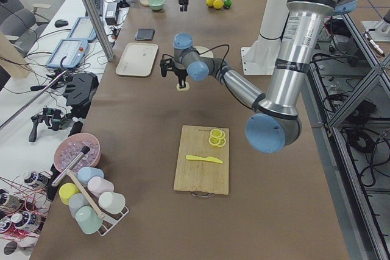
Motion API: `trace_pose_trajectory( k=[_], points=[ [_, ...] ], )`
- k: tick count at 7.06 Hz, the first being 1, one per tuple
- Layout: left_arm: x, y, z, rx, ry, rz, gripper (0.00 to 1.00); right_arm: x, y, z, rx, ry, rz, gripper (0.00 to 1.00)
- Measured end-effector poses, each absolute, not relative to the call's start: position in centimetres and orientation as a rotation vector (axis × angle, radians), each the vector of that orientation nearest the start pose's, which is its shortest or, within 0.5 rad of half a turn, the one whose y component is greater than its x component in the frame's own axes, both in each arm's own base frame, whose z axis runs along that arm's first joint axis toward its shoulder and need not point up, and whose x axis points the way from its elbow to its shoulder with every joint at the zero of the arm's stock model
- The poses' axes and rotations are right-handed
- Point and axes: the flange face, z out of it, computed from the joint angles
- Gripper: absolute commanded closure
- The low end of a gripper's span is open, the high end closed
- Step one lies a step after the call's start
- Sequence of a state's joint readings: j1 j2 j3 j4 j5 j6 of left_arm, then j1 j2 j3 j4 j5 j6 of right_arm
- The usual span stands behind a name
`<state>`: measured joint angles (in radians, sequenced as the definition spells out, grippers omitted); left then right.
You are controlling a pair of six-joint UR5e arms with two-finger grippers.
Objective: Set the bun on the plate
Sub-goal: 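Carry the pale bun to the plate with the left gripper while the right withdraws, then lower the bun onto the white plate and open the left gripper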
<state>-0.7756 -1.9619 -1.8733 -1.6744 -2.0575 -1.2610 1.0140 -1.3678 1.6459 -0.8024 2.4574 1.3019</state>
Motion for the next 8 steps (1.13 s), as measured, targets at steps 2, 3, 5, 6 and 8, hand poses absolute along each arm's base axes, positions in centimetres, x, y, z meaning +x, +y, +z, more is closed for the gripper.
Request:
trace_pose_trajectory(
  k=[2, 3, 5, 6, 8],
  points=[
    [45.3, -46.4, 21.5, 0.004, 0.892, -0.28, 0.77, -19.0, -50.0, 48.9, 0.032, -1.161, 0.123, 0.01],
    [49.2, -45.5, 19.2, 0.013, 0.885, -0.282, 0.77, -16.2, -49.9, 51.6, 0.076, -1.106, 0.084, 0.01],
    [55.8, -44.3, 16.2, 0.026, 0.874, -0.274, 0.76, -11.7, -50.0, 55.3, 0.158, -0.983, 0.0, 0.01],
    [58.0, -43.8, 15.6, 0.023, 0.877, -0.273, 0.76, -9.9, -50.3, 56.5, 0.178, -0.933, -0.036, 0.01],
    [61.2, -42.1, 16.0, 0.035, 0.882, -0.267, 0.7, -7.5, -50.1, 58.5, 0.165, -0.879, -0.063, 0.01]
  ],
)
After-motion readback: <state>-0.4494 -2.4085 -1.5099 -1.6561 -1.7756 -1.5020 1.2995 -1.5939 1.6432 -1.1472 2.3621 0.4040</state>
